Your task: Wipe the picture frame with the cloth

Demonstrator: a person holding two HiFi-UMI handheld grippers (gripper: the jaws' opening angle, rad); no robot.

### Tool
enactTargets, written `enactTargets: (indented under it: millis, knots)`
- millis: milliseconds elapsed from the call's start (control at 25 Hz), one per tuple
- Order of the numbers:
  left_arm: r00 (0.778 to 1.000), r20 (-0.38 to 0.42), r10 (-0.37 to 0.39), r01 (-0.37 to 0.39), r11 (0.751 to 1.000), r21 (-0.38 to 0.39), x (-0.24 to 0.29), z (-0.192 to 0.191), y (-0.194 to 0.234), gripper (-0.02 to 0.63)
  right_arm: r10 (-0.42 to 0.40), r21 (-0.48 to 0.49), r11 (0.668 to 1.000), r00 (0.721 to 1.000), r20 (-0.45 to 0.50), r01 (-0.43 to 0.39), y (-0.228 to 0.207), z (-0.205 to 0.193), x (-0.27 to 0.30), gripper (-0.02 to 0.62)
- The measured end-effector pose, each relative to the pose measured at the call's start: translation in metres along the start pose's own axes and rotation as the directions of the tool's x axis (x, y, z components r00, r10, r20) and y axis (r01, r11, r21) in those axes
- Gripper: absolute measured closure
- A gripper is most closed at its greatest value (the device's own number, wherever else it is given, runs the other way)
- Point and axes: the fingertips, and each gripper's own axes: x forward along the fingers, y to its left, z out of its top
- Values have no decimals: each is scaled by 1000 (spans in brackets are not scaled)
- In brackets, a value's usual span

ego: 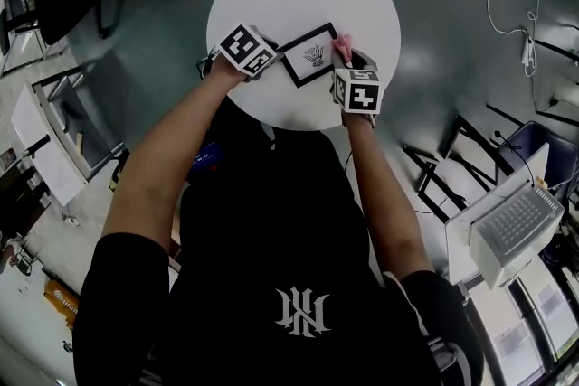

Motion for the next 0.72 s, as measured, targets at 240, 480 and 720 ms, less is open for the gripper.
enactTargets:
  millis: [240,480,720]
  knots:
    - [1000,1,-5,5,1000,-1,0,0,0,525,179,-142,975,982,66,-169,60,6,-10,514]
    - [1000,-2,-6,6,1000,1,1,0,-1,525,334,-271,901,941,-60,-338,114,-24,-8,514]
    - [1000,-2,-2,2,1000,11,0,0,0,525,309,-331,880,940,-144,-340,121,-42,1,514]
